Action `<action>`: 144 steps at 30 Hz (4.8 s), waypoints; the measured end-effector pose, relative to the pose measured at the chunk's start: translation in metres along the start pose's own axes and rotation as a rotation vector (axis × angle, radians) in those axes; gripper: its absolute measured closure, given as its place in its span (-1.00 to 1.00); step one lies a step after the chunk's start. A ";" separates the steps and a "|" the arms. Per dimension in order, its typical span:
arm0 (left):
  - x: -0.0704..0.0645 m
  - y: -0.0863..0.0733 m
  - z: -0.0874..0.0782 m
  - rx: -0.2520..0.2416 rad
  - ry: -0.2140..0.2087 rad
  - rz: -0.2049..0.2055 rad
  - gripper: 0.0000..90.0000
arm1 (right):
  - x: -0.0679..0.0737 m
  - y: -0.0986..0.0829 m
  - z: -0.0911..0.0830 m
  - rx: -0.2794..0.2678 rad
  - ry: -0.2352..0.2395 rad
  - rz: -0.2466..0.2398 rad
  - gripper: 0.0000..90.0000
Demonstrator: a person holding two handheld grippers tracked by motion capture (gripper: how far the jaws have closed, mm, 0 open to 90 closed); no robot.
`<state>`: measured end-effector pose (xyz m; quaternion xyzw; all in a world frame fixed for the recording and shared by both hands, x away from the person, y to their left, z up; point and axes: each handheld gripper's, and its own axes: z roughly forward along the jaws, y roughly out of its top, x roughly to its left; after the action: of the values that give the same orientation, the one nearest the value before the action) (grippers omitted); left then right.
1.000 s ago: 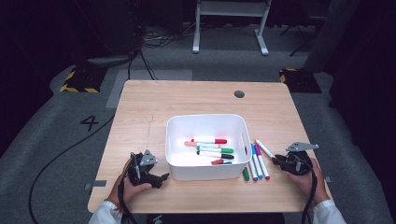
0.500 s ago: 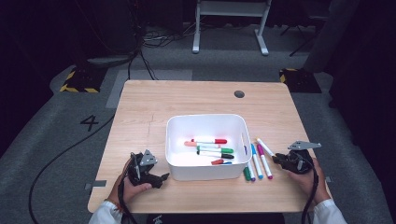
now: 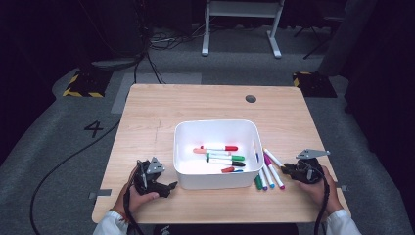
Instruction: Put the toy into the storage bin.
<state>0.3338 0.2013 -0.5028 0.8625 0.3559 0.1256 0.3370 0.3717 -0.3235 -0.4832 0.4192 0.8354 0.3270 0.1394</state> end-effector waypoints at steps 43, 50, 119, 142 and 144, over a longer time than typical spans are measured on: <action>0.000 0.000 0.000 0.000 0.000 -0.001 -0.80 | 0.033 0.114 -0.078 -0.301 0.177 -0.223 0.67; 0.000 0.000 0.000 0.000 0.000 -0.001 -0.80 | 0.051 0.137 -0.069 -0.269 0.199 -0.290 0.67; 0.000 0.000 0.000 0.000 0.000 0.003 -0.80 | -0.119 -0.060 -0.054 -0.014 -0.248 0.230 0.31; 0.000 0.000 0.000 0.000 -0.002 0.005 -0.80 | -0.102 -0.048 -0.044 -0.014 -0.202 0.174 0.71; 0.000 0.000 0.000 0.000 -0.003 0.005 -0.80 | -0.100 -0.047 -0.043 -0.014 -0.199 0.161 0.71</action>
<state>0.3343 0.2012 -0.5029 0.8636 0.3535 0.1251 0.3370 0.3820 -0.4423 -0.4864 0.5145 0.7787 0.2997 0.1977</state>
